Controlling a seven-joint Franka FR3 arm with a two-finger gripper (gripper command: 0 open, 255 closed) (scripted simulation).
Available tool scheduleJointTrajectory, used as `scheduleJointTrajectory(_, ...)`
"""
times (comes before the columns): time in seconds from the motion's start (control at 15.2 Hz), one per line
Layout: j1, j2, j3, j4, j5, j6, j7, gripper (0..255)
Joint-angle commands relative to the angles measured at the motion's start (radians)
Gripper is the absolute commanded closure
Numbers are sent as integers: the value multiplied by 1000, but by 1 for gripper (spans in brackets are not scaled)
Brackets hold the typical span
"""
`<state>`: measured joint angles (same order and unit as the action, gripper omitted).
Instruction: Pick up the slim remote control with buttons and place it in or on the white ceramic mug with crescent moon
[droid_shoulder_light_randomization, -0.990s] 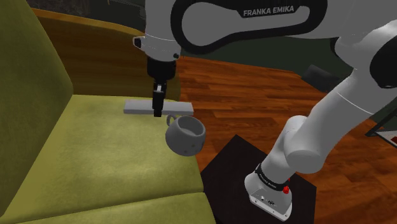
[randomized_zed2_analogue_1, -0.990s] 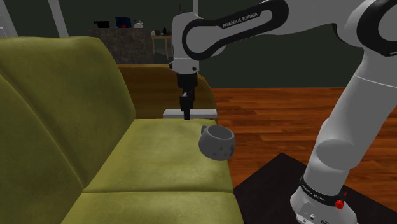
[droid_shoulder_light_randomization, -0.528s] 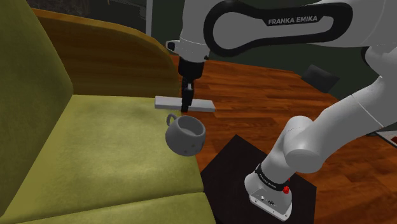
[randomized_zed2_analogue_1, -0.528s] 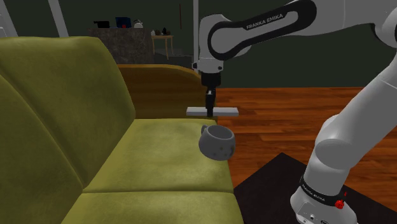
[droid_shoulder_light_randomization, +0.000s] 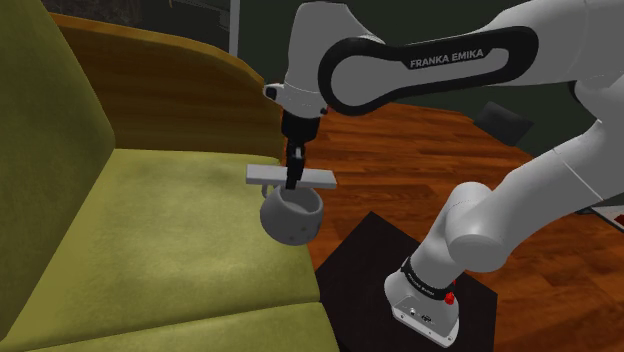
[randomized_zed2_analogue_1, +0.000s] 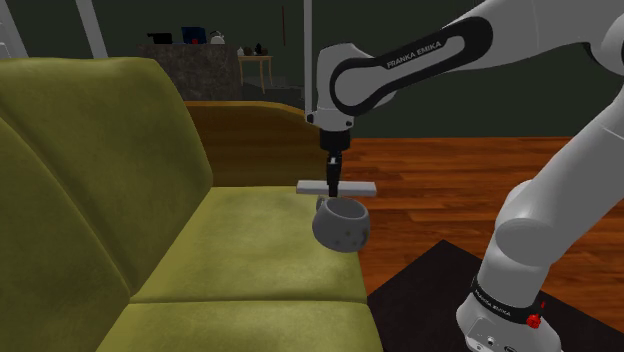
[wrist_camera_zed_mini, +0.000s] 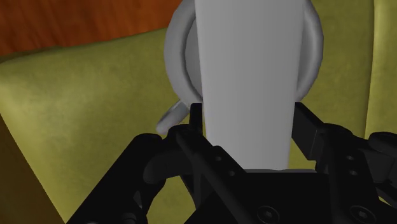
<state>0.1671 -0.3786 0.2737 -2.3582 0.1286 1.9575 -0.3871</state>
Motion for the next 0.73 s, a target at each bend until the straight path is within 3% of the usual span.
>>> scheduleJointTrajectory(0.0,0,4,2,-27,1,32,-2,255)
scheduleJointTrajectory(0.26,1,20,7,-60,2,81,-1,255)
scheduleJointTrajectory(0.66,1,20,7,-60,2,81,-1,255)
